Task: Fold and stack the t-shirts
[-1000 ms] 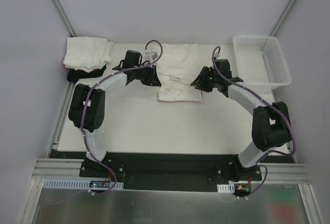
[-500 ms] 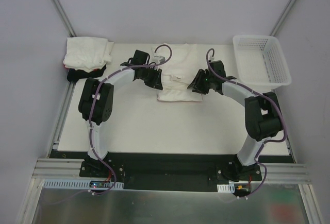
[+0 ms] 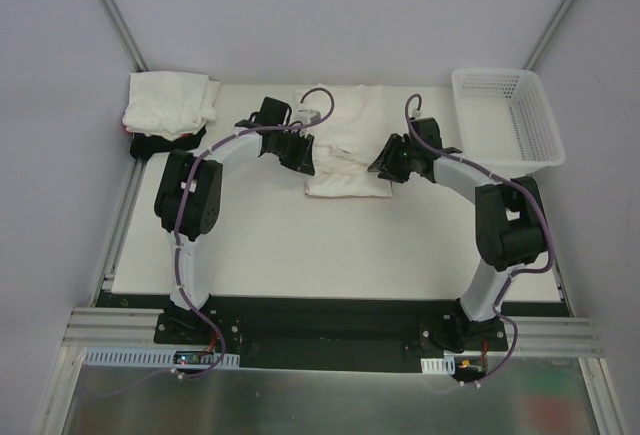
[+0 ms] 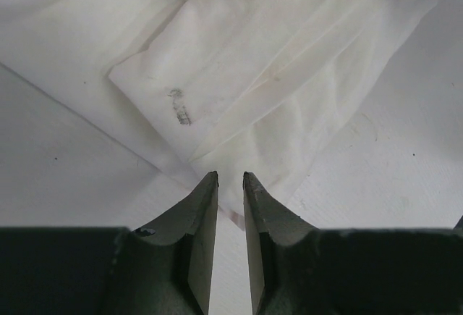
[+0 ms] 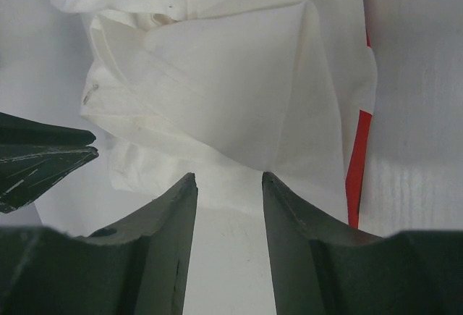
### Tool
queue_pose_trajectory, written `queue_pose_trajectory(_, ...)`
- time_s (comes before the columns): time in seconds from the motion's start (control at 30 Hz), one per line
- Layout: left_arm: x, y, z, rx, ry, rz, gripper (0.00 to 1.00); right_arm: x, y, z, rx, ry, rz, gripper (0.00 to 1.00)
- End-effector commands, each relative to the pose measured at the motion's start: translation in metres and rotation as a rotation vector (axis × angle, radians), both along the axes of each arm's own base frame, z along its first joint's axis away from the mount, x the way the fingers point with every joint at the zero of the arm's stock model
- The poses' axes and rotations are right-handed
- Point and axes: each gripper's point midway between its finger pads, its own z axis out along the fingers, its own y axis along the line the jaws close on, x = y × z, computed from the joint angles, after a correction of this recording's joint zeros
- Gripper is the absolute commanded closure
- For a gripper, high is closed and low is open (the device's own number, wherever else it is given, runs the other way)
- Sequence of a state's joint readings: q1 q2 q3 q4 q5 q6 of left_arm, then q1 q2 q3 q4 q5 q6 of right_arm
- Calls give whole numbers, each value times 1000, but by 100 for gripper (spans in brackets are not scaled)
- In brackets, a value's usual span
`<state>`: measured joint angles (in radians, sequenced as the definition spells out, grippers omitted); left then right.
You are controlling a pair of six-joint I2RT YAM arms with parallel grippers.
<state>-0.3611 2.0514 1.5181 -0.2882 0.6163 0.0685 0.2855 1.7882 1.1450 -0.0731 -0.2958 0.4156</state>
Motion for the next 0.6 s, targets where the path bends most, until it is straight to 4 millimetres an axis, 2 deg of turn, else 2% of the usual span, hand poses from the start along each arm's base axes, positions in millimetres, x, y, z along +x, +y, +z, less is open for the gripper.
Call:
queue_pose_trajectory(0.0, 5, -5, 10, 6, -48, -21, 79, 12, -2, 1, 4, -26, -10, 56)
queue_pose_trajectory(0.43, 8, -5, 9, 13, -52, -15, 79, 19, -5, -18, -6, 5, -26, 56)
queue_pose_trajectory(0.57, 9, -5, 8, 12, -49, -13, 79, 23, -6, -19, -7, 0, -29, 63)
